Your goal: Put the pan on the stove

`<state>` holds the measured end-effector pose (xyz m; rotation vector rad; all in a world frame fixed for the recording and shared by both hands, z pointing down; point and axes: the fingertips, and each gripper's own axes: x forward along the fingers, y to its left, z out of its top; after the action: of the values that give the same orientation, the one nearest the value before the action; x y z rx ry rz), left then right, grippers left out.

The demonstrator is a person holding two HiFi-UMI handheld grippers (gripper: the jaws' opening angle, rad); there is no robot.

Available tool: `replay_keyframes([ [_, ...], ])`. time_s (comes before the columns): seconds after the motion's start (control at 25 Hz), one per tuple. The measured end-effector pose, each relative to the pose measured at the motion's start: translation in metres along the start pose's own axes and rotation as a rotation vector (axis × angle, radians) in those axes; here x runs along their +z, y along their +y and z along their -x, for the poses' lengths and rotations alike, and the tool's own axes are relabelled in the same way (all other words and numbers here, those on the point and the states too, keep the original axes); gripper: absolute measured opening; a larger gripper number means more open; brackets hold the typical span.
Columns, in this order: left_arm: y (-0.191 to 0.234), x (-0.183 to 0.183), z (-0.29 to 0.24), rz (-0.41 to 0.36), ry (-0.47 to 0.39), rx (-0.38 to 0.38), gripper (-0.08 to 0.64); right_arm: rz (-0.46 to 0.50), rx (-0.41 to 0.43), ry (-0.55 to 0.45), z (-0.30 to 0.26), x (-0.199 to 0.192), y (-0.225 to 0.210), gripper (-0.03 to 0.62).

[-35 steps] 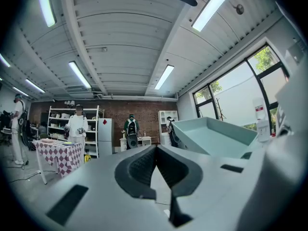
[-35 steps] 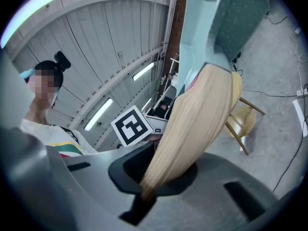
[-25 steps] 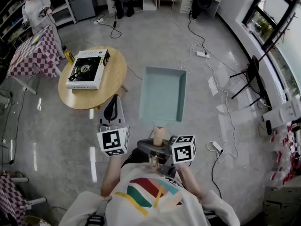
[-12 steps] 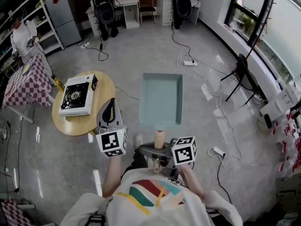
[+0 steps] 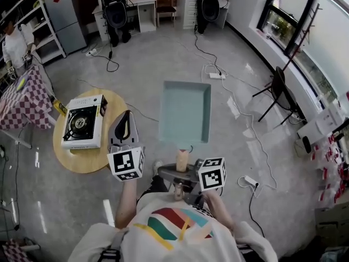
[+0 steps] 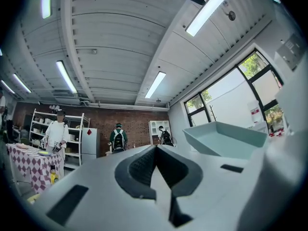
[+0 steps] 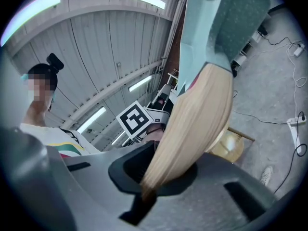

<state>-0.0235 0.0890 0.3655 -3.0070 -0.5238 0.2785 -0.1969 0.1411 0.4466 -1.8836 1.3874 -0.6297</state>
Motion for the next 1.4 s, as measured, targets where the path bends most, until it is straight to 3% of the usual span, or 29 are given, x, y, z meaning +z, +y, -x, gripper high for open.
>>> replay_keyframes([
  [0.2,0.016,-0.006,-0.047,0.033,0.003,-0.043,0.006,-0.032,-0.004,0.01,-0.027,0.047,-0.022,0.0],
  [0.44,0.041,-0.016,-0.109,0.026,-0.003,-0.076,0.006,0.012,-0.028,0.047,-0.069,0.1,-0.058,0.0],
  [0.84,0.129,-0.026,-0.193,0.002,-0.035,0.017,0.006,0.056,0.027,0.018,-0.131,0.187,-0.108,0.0],
  [1.0,0.145,-0.028,-0.213,0.018,-0.056,0.03,0.006,0.062,0.008,0.011,-0.141,0.206,-0.127,0.0],
  [1.2,0.151,-0.034,-0.225,0.013,-0.039,0.04,0.006,-0.002,0.029,-0.022,-0.155,0.221,-0.14,0.0],
  [1.4,0.162,-0.031,-0.238,0.0,-0.02,0.107,0.006,0.003,0.047,0.041,-0.159,0.239,-0.161,0.0],
])
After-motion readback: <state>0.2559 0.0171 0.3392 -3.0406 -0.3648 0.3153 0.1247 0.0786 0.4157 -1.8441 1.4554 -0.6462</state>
